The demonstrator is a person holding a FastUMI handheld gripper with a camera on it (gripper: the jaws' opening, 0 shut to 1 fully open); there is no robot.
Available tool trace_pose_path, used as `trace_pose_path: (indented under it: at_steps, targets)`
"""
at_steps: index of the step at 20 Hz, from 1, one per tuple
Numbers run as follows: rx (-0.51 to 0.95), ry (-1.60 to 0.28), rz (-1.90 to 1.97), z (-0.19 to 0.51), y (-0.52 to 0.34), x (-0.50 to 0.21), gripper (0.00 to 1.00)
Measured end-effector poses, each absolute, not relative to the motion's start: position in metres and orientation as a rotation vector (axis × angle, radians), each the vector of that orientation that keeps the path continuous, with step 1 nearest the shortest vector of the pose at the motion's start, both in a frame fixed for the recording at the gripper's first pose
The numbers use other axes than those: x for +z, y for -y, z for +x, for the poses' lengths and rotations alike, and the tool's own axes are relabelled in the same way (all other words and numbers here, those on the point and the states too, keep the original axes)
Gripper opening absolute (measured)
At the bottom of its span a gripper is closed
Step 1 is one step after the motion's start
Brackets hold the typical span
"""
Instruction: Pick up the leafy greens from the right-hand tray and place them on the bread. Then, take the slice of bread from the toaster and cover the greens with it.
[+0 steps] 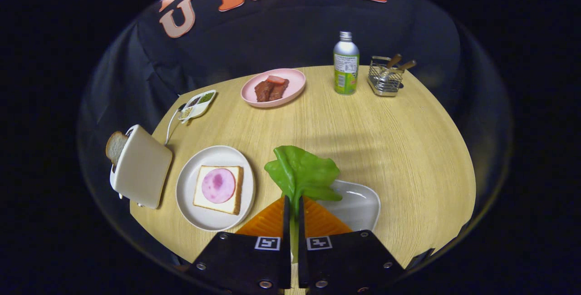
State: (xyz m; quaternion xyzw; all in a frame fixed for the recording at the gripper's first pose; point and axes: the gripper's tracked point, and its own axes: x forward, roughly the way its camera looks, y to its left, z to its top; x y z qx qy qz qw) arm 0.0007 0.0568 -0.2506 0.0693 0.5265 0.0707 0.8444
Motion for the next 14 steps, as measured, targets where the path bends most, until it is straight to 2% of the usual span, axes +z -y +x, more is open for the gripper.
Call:
trace_pose_path:
  at_steps: [4,14]
  targets:
    - [0.249,-1.093,0.126,0.005,-0.099,-0.24,0.07]
    - [0.381,-1.118,0.113,0.016,-0.176,-0.252,0.07]
